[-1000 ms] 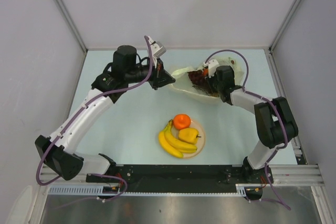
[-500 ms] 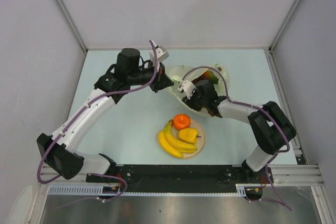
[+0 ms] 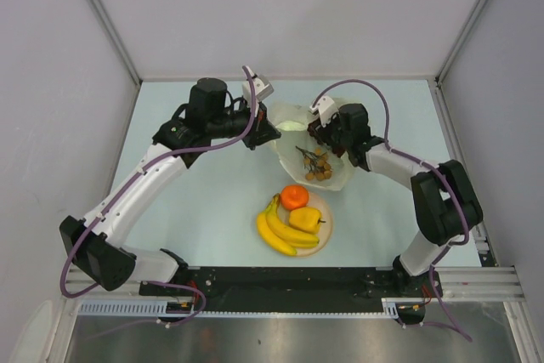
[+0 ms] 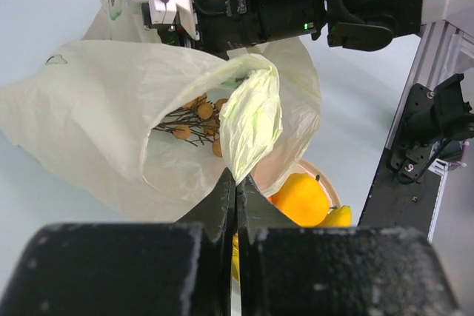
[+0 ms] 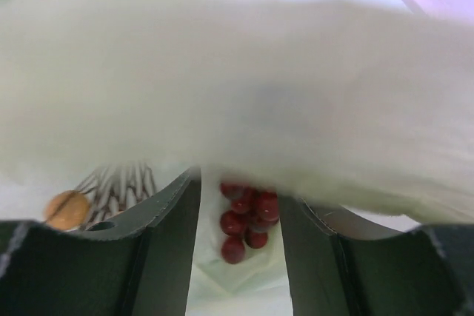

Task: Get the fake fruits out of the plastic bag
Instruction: Adjust the fake fruit in the plastic bag, then take out the fake fruit from the plastic bag.

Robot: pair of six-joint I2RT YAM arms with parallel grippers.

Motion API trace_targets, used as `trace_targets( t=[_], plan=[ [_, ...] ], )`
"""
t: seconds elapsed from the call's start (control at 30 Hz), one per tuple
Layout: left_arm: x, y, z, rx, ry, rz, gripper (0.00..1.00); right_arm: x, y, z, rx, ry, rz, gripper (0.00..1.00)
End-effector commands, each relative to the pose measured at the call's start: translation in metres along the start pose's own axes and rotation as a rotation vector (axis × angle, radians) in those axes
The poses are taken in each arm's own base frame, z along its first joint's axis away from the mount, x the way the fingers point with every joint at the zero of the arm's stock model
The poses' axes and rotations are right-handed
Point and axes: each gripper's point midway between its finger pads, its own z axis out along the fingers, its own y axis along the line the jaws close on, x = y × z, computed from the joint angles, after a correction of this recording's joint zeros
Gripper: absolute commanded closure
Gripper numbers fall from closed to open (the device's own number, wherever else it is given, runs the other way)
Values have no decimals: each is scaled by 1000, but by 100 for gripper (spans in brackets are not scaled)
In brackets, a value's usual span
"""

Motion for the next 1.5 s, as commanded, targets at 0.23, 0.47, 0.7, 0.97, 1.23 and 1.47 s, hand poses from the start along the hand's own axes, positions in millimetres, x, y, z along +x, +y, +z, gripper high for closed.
trace_targets(
  t=[0.23,0.47,0.7,0.97,1.23,1.47],
  plan=[
    [-8,-1,2,8,-17,40,100,4,-75,17,247,10,-130,48],
    [-12,-13,15,58,5,43,100,18,-109,27,200,31,-113,43],
    [-10,-10,22,53,22,39,100,45,-98,42,47,90,-165,34],
    [-6,-5,24,34,33,43,100,57,-98,57,-14,120,-174,4],
    [-3,-3,26,28,43,42,100,79,-114,75,53,164,-266,1],
    [5,2,30,14,69,31,100,76,-126,89,111,131,-319,17]
  ],
)
